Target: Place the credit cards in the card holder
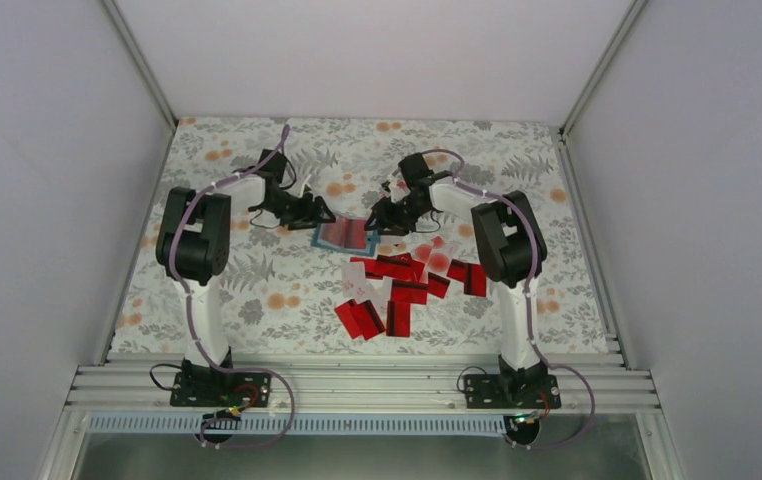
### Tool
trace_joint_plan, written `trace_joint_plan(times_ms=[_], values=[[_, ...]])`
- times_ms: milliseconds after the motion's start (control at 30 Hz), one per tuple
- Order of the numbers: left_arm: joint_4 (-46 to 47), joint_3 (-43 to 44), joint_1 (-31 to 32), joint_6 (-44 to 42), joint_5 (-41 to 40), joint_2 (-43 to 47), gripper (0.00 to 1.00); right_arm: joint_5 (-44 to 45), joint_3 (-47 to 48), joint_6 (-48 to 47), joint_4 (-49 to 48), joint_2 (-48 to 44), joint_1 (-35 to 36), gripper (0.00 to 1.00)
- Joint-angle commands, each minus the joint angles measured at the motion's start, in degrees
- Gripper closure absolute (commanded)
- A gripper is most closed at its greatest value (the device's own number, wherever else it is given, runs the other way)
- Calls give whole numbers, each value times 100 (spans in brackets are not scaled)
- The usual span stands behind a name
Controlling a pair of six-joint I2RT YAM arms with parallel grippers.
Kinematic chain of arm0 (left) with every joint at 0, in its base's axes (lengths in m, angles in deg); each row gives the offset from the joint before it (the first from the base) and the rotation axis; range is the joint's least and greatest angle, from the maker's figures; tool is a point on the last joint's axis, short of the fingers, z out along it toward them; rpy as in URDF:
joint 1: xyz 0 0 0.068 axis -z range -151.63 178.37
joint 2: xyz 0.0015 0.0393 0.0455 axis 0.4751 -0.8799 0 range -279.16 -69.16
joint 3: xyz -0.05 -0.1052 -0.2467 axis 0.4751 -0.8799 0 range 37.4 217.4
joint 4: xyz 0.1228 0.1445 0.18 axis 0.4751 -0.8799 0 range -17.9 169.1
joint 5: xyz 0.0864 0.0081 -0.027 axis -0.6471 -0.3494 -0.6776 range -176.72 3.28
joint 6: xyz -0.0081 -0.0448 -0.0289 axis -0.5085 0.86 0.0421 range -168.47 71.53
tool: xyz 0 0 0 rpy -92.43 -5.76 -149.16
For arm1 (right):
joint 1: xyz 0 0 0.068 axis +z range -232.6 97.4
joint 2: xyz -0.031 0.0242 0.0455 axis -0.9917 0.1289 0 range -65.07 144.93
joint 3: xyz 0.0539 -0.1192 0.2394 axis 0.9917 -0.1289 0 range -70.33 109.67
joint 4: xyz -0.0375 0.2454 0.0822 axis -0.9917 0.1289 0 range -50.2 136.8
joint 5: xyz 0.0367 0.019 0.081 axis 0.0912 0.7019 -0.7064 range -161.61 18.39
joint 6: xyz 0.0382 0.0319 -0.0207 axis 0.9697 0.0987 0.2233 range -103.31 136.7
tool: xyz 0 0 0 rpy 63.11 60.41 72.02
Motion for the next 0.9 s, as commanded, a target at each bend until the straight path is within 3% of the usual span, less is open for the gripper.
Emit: trace_joint_plan(times_ms=[0, 433, 867], values=[[216, -219, 203, 351, 676, 307, 31, -188, -136, -18, -391, 306, 90, 55], [72, 79, 547, 817, 623, 607, 31, -383, -127, 132, -596, 432, 150, 57], [-1085, 591, 745, 751, -1036, 783, 31, -343, -150, 213, -603, 484, 177, 59]])
